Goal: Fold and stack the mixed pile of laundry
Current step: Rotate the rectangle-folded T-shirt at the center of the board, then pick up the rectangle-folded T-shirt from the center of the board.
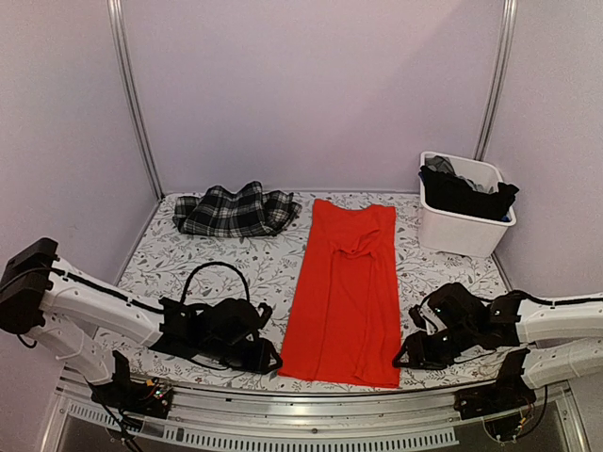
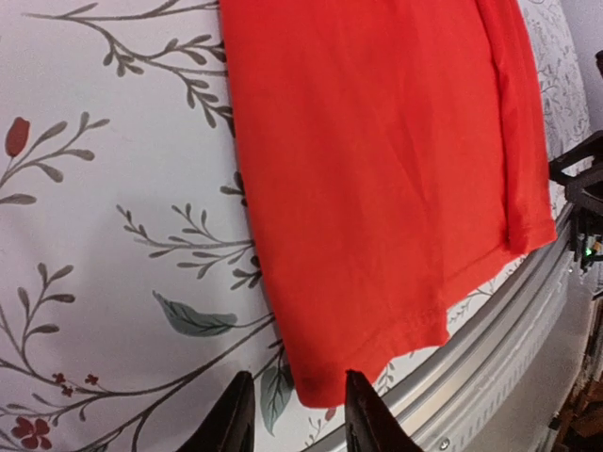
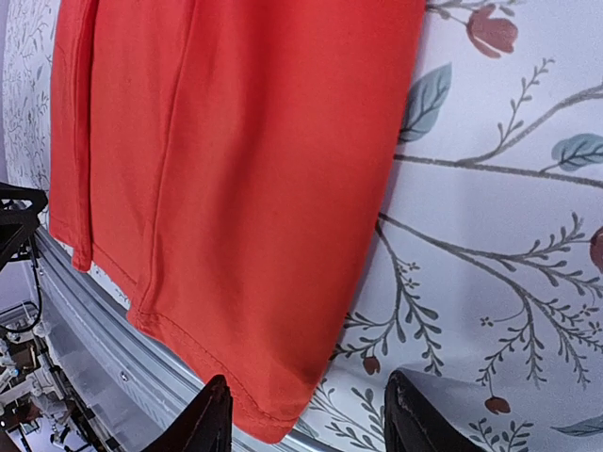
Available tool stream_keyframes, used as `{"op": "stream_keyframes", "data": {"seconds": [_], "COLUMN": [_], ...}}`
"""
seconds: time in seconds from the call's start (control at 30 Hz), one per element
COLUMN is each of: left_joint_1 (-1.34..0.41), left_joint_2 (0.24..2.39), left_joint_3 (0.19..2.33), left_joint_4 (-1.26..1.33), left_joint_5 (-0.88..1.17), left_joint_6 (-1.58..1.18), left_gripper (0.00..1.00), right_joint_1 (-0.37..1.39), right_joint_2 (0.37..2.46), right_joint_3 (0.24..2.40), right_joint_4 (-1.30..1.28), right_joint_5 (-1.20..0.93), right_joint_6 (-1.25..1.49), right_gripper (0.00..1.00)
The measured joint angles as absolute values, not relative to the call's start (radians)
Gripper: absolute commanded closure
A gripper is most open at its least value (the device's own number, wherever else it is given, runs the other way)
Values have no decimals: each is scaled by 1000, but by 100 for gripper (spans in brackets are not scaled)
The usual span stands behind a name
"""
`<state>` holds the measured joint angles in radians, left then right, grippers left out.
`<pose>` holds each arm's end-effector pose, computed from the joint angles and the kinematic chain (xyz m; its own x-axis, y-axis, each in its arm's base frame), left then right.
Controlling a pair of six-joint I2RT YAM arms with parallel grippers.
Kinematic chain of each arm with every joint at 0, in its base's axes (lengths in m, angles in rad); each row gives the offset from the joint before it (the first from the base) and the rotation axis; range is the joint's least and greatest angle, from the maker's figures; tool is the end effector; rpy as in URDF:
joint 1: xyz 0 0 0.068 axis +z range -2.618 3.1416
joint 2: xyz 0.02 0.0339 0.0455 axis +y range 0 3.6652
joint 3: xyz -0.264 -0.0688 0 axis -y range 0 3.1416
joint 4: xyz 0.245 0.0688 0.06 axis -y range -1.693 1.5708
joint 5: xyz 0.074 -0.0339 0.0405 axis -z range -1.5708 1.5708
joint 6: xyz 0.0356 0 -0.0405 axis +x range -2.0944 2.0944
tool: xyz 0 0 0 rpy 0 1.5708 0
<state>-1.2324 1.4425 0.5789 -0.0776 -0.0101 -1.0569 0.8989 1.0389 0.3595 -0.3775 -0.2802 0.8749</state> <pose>0.0852 -0.2409 0.1395 -0.9516 0.0808 -0.2966 0.2290 0.8299 -0.5088 0.0966 0.1373 0.1395 -0.9897 -0.0595 -0.1303 -0.1204 0.8384 0.5317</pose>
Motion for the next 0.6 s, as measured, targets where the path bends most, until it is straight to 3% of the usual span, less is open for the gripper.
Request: {"op": "stream_keyframes", "data": {"seconds": [0.27, 0.6], "left_joint_1": [-1232, -1232], "left_joint_2": [1501, 1549], "left_joint_3": [579, 607], "left_joint_4": [-12, 21], "left_joint_5": [52, 91], "left_joint_6": [-1069, -1087], "left_gripper": [66, 64], "right_joint_1": [981, 1096], "right_joint_2": [1103, 1157], "right_joint_3": [337, 346], "right_joint_4": [-223, -133], "right_joint_5": [-307, -302], "right_joint_6": [954, 1037], "right_gripper": [51, 47]}}
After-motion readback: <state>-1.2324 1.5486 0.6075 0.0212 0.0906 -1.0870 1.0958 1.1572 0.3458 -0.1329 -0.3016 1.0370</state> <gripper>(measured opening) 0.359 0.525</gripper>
